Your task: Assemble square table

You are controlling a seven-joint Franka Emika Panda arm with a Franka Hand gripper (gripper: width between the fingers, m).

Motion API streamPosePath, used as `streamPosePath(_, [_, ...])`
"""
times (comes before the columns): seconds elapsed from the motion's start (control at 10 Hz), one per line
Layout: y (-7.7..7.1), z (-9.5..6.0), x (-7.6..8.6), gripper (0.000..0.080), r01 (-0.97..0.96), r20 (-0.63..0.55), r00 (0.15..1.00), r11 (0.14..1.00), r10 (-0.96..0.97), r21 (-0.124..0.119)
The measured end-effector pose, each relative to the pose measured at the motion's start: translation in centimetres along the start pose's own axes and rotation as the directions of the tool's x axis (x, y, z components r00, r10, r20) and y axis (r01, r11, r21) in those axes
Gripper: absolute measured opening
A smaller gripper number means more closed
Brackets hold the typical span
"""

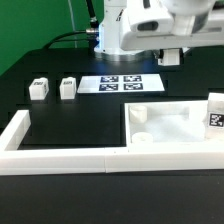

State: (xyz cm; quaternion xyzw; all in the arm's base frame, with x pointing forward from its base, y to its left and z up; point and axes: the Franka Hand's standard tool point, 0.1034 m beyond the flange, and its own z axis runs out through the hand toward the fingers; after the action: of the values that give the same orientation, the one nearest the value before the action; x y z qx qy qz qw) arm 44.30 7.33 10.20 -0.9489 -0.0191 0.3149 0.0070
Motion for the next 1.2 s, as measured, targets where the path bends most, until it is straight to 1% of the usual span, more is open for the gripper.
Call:
streamPosePath(0.1, [1.0, -1.3, 0.8, 0.0291, 0.022, -0.06, 0.998, 1.0, -0.021, 0.008])
streamPosePath(0.2, [2.2, -4.1, 1.2, 0.0291, 0.017, -0.12, 0.993, 1.0, -0.014, 0.02])
streamPosePath(0.3, [3.5, -7.0, 1.5, 0.0291, 0.017, -0.209, 0.978, 0.999, -0.011, 0.029])
streamPosePath(0.4, [4.6, -8.7, 1.7, 0.0291, 0.028, -0.265, 0.964, 0.999, -0.02, 0.028])
streamPosePath(0.5, [5.1, -10.2, 2.1, 0.0291, 0.03, -0.342, 0.939, 0.999, -0.019, 0.026])
streamPosePath(0.6, [4.9, -10.0, 2.4, 0.0291, 0.031, -0.417, 0.909, 0.999, -0.019, 0.021])
streamPosePath(0.7, [5.0, -9.7, 2.3, 0.0291, 0.029, -0.457, 0.889, 0.999, -0.017, 0.02])
streamPosePath(0.8, [5.2, -10.2, 2.7, 0.0291, 0.024, -0.533, 0.846, 1.0, -0.013, 0.015])
streamPosePath(0.9, [5.6, -10.3, 3.3, 0.0291, 0.032, -0.599, 0.801, 0.999, -0.028, -0.004])
streamPosePath(1.0, [6.5, -10.1, 4.2, 0.0291, 0.038, -0.673, 0.738, 0.999, -0.05, -0.032])
streamPosePath(1.1, [7.5, -11.7, 5.0, 0.0291, 0.033, -0.71, 0.702, 0.999, -0.05, -0.038])
streamPosePath(1.2, [8.1, -14.0, 6.4, 0.0291, 0.018, -0.749, 0.661, 0.999, -0.035, -0.031])
